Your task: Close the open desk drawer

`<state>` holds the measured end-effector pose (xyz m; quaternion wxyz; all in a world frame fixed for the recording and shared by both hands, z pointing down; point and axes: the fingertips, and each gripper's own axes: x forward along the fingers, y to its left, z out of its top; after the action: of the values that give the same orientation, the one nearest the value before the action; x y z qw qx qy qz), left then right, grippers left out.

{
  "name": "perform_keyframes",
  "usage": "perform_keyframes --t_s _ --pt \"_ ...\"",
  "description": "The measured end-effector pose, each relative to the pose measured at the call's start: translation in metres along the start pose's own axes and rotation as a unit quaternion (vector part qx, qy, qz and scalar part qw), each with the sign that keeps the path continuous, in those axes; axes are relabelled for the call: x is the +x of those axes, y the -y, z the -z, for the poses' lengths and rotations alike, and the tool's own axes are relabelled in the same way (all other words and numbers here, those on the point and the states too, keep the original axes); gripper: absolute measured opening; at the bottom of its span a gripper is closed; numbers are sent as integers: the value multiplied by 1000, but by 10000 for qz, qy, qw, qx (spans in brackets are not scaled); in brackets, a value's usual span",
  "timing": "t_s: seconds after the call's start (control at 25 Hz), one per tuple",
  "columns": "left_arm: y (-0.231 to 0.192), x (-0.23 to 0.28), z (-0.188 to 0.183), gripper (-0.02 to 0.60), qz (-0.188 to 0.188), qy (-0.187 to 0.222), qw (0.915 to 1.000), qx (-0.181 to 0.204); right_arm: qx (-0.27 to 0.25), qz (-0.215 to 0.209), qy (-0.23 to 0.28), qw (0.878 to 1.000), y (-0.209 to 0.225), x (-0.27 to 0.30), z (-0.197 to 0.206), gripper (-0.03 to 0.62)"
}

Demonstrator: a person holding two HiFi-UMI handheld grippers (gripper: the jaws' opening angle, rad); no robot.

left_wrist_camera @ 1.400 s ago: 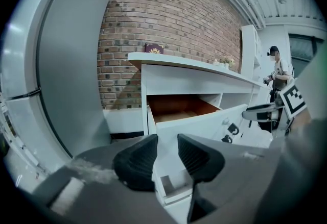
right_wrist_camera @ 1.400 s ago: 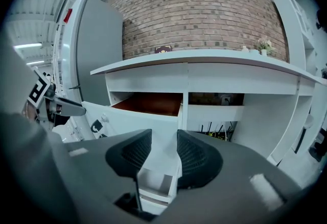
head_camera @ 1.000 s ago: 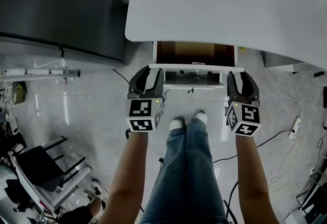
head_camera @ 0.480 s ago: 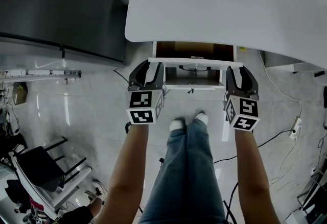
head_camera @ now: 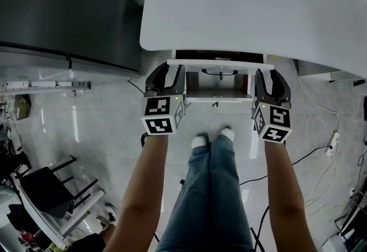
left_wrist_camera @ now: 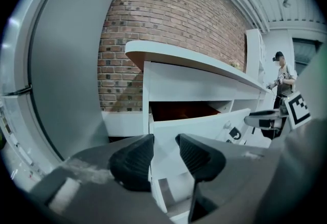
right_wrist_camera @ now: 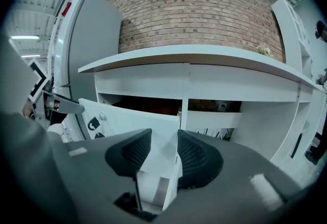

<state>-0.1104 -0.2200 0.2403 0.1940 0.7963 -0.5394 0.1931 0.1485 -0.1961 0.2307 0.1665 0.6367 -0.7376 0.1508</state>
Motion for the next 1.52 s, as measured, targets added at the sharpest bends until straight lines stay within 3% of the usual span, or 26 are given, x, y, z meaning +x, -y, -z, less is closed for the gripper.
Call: perform_keyframes --t_s 0.28,0.56,1.24,1.52 --pt "-6 8 -6 161 43 109 9998 -131 103 63 97 9999 1 9 -4 156" --pt "-20 15 -9 264 -105 100 9997 -217 89 105 100 9999 3 17 -6 156" --pt "-23 41 -22 284 -282 -6 9996 38 114 231 34 9997 19 42 -16 202" --pt "-26 52 -22 298 -402 15 9992 -68 133 251 48 9996 24 51 -19 223"
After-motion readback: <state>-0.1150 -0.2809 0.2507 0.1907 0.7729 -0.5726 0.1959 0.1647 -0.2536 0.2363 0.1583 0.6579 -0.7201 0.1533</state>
